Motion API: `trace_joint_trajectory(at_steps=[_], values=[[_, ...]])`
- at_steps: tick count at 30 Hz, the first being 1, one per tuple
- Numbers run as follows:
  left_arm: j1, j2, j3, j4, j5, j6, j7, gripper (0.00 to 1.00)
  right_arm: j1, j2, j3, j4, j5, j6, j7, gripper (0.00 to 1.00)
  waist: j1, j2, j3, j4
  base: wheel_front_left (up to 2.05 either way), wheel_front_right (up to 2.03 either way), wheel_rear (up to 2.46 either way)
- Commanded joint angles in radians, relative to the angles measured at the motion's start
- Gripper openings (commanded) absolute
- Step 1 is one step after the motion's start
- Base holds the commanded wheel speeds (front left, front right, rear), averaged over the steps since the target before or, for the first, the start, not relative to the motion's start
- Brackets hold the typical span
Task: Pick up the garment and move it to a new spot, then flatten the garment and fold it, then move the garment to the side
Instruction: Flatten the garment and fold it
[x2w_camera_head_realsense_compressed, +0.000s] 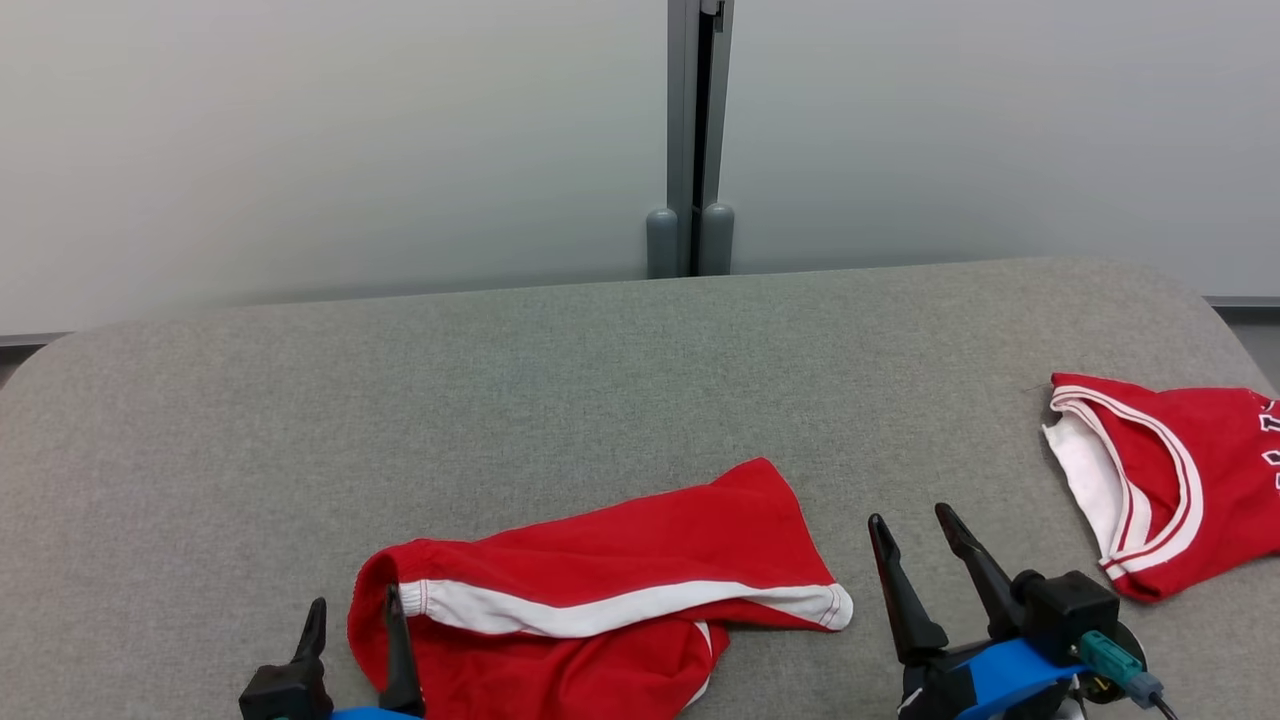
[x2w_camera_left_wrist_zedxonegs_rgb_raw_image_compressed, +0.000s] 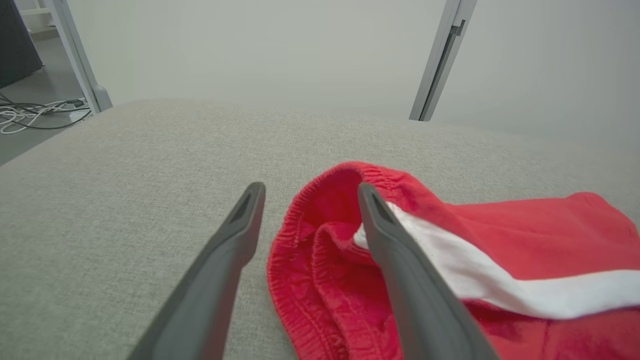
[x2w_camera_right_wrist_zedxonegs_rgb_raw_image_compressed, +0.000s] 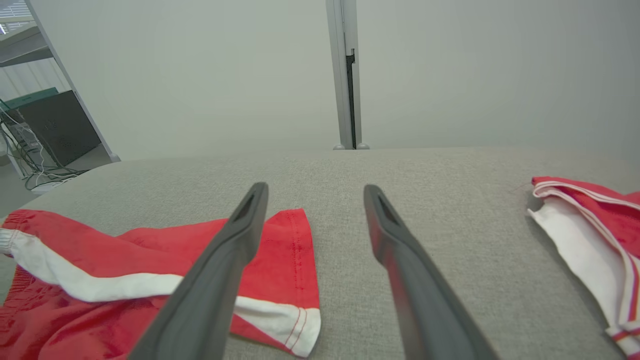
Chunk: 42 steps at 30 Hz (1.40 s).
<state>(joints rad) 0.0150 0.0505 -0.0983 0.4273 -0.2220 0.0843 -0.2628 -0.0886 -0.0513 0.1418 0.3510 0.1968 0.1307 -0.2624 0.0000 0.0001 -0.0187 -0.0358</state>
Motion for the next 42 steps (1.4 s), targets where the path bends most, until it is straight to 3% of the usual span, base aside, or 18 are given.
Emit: trace_joint_trajectory(at_steps=[1, 13, 24, 25, 27, 28, 42], values=[[-0.005, 0.000, 0.002, 0.008, -0.005, -0.005, -0.003, 1.00, 0.006, 0.000, 0.004, 0.003, 0.003, 0.000, -0.003, 1.00, 0.0000, -0.0001, 0.002, 0.001, 0.00, 0.00, 0.00], [-0.029, 0.000, -0.072, 0.031, -0.068, -0.092, -0.003, 1.00, 0.009, 0.000, 0.027, 0.039, 0.005, 0.000, -0.003, 1.00, 0.0000, -0.0001, 0.020, 0.003, 0.00, 0.00, 0.00], [-0.065, 0.000, -0.061, 0.072, -0.104, -0.139, -0.003, 1.00, -0.009, -0.001, 0.045, 0.060, 0.002, 0.000, -0.003, 1.00, 0.0000, -0.0001, 0.040, -0.019, 0.00, 0.00, 0.00], [-0.068, 0.000, -0.060, 0.075, -0.111, -0.143, -0.003, 0.96, -0.008, -0.001, 0.045, 0.061, 0.001, 0.000, -0.003, 1.00, 0.0000, -0.0001, 0.042, -0.021, 0.00, 0.00, 0.00], [-0.074, -0.001, -0.061, 0.077, -0.111, -0.145, -0.003, 0.38, -0.006, -0.001, 0.044, 0.068, 0.004, 0.000, -0.003, 1.00, 0.0000, -0.0001, 0.050, -0.024, 0.00, 0.00, 0.00], [-0.076, 0.000, -0.059, 0.075, -0.117, -0.145, -0.003, 0.00, -0.006, -0.001, 0.043, 0.073, 0.008, 0.000, -0.003, 1.00, 0.0000, -0.0001, 0.054, -0.024, 0.00, 0.00, 0.00], [-0.093, 0.000, -0.089, 0.058, -0.109, -0.145, -0.003, 0.00, -0.088, -0.001, 0.143, 0.289, 0.282, 0.000, -0.003, 1.00, 0.0000, -0.0001, 0.098, 0.026, 0.00, 0.00, 0.00]])
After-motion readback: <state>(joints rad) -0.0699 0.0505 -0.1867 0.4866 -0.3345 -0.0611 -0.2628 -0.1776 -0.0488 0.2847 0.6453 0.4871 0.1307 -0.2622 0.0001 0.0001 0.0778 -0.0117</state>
